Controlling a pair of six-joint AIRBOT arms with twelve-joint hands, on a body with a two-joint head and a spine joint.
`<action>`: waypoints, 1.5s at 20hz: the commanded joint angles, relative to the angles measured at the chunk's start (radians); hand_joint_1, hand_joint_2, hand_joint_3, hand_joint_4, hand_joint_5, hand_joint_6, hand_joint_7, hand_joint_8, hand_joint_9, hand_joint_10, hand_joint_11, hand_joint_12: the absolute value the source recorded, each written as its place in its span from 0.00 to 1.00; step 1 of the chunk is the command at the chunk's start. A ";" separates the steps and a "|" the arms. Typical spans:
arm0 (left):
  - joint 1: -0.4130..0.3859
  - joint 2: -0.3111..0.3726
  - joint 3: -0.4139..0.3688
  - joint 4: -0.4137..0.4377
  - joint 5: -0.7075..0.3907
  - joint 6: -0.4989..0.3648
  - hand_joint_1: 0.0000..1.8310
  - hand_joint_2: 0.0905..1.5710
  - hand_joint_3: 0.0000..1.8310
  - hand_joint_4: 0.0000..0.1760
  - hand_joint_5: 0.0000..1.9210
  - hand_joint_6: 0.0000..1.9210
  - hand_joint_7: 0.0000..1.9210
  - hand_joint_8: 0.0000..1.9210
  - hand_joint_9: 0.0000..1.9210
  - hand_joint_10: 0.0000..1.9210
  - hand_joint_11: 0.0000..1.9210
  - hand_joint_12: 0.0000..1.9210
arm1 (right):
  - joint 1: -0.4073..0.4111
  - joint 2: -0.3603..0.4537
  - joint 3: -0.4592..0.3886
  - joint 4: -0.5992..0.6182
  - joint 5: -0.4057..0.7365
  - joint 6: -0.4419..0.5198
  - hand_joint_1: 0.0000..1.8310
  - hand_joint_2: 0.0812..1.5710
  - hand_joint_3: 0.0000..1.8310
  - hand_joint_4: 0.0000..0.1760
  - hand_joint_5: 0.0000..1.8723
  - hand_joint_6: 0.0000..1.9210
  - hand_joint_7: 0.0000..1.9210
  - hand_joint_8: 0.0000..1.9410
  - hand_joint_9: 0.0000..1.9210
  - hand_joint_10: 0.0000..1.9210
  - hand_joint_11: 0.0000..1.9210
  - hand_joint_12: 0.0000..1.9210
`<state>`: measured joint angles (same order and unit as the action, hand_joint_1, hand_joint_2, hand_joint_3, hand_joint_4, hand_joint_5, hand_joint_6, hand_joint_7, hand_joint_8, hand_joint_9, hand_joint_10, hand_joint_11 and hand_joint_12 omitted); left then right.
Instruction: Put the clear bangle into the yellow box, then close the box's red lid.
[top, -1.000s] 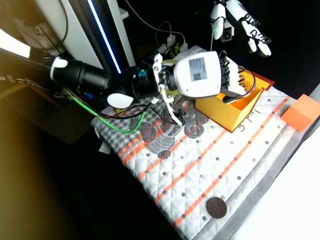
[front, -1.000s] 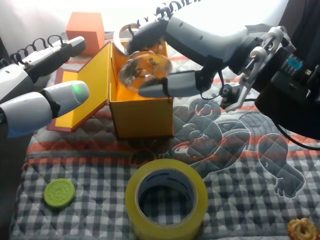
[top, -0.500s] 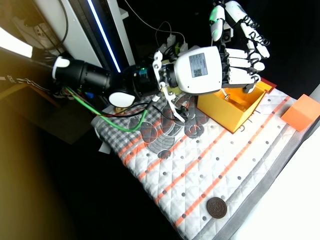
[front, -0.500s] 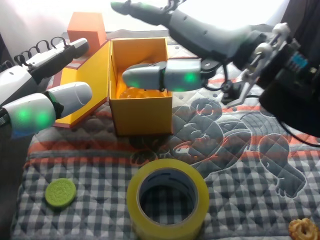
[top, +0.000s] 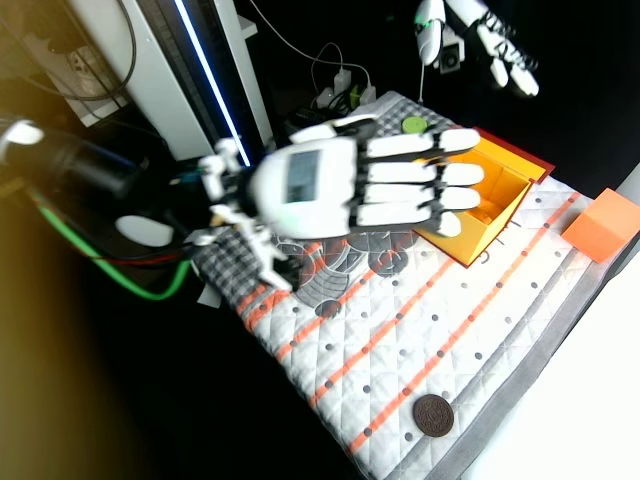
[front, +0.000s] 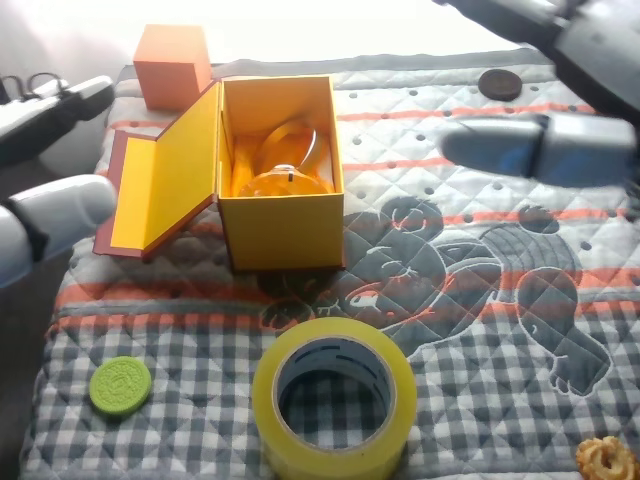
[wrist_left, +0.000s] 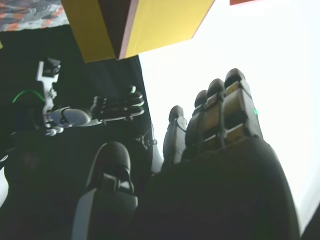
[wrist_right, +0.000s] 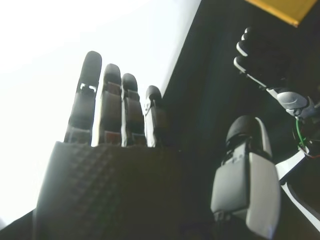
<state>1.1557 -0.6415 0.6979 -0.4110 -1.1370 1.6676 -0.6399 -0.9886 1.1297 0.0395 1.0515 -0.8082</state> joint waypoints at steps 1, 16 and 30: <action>0.017 0.017 -0.013 0.017 -0.151 -0.006 0.00 0.81 0.00 1.00 0.08 0.00 0.04 0.00 0.03 0.00 0.00 0.00 | -0.017 0.018 -0.013 0.031 0.173 0.006 0.05 0.63 0.00 0.70 0.06 0.00 0.09 0.00 0.05 0.00 0.00 0.00; 0.209 -0.010 -0.005 -0.006 0.001 -0.021 0.00 0.82 0.00 1.00 0.12 0.00 0.17 0.00 0.16 0.00 0.00 0.18 | -0.149 0.040 -0.061 0.113 0.268 0.006 0.06 0.68 0.00 0.46 0.10 0.00 0.13 0.01 0.06 0.01 0.02 0.02; 0.037 -0.124 0.115 0.061 0.322 0.025 0.00 0.81 0.00 1.00 0.09 0.00 0.17 0.00 0.14 0.00 0.00 0.21 | -0.188 0.084 -0.084 0.115 0.293 0.006 0.07 0.68 0.00 0.76 0.13 0.00 0.19 0.01 0.09 0.00 0.03 0.03</action>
<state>1.1934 -0.7589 0.8139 -0.3508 -0.7593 1.6962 -0.8345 -0.9096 1.0458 0.1467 1.2186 -0.8085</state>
